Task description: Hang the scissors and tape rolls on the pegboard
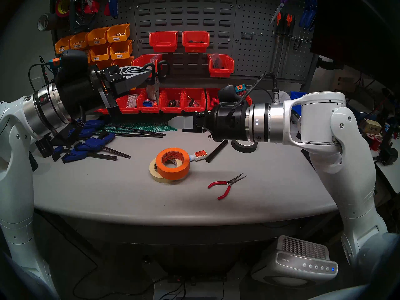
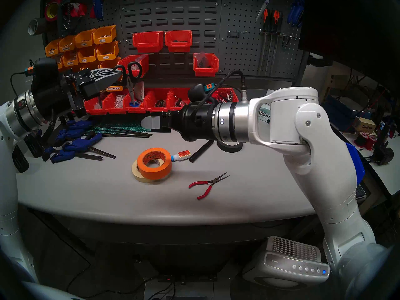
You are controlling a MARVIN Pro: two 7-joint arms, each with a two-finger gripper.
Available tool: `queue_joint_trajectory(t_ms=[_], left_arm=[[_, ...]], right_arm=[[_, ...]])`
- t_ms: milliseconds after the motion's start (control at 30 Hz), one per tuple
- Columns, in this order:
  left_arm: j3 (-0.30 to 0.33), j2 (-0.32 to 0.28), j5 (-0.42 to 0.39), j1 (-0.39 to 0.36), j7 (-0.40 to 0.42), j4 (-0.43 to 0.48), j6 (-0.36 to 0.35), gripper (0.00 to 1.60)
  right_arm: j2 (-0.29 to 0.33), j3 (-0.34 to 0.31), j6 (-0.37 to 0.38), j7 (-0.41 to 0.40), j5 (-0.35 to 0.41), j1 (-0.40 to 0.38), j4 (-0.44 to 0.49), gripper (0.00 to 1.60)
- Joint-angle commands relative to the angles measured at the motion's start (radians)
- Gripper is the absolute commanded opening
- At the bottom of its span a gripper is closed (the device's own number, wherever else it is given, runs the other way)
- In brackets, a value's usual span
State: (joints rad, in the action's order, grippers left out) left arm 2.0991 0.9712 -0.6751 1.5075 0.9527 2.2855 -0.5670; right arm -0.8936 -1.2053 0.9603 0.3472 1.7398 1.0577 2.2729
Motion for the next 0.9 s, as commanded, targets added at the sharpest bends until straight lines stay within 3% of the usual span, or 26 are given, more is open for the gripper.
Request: queue_joint_trajectory(t_ms=[0,300,533,867], left_arm=[[0.009,-0.01,-0.015,-0.02,0.009,0.003,-0.007,0.0],[0.009,-0.031,-0.022,-0.023,0.034,-0.014,-0.034,0.0],[0.015,-0.044,-0.03,-0.02,0.059,-0.023,-0.068,0.0],[0.016,-0.04,-0.078,-0.024,0.089,-0.021,-0.149,0.0]], right_arm=[[0.079,0.005,0.0,-0.041,-0.094,-0.115,0.074,1.6],[0.18,0.017,0.0,-0.174,-0.206,-0.178,0.1,1.6],[0.231,0.003,0.0,-0.299,-0.336,-0.178,0.1,1.6],[0.254,-0.001,-0.135,-0.476,-0.468,-0.151,0.096,1.6]])
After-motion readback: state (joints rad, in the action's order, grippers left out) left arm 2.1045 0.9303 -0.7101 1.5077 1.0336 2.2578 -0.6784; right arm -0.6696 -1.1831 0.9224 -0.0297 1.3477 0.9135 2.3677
